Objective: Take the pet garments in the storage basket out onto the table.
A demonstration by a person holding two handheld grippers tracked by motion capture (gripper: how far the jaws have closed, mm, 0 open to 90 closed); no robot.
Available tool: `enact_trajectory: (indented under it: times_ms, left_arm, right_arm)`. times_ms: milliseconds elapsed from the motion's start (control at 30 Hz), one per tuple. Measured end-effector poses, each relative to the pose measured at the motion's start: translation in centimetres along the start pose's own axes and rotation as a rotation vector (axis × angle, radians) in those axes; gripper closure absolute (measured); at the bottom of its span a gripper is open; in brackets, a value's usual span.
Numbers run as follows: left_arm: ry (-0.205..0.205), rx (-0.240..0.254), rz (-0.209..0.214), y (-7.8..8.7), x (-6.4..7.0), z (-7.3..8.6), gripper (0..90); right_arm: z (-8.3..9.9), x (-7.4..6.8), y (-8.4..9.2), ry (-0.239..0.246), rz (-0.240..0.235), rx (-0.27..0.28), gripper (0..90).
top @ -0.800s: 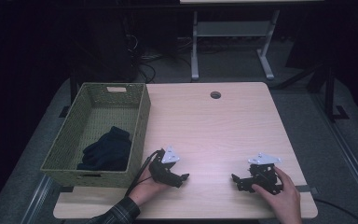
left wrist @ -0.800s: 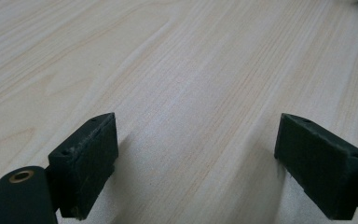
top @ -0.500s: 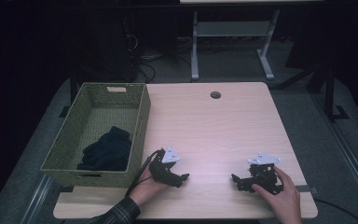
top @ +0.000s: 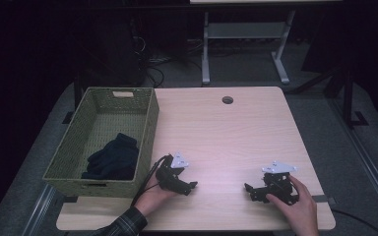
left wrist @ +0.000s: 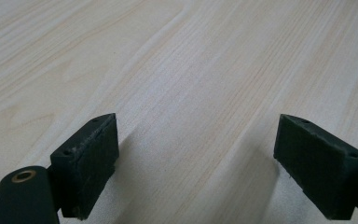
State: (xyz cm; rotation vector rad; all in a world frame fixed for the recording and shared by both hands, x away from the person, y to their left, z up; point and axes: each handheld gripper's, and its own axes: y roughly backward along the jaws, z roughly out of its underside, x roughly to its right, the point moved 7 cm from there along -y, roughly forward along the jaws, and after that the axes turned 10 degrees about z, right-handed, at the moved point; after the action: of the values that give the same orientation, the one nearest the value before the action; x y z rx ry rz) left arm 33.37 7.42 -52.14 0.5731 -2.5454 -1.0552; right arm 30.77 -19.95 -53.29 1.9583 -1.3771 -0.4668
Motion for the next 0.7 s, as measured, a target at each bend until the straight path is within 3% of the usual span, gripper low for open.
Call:
enact_trajectory:
  times_ms: [700]
  left_arm:
    - [-0.01, 0.012, -0.004, 0.97, 0.17, -0.78, 13.6]
  right_arm:
    - [0.01, 0.02, 0.0, 0.003, 0.0, 0.0, 0.4]
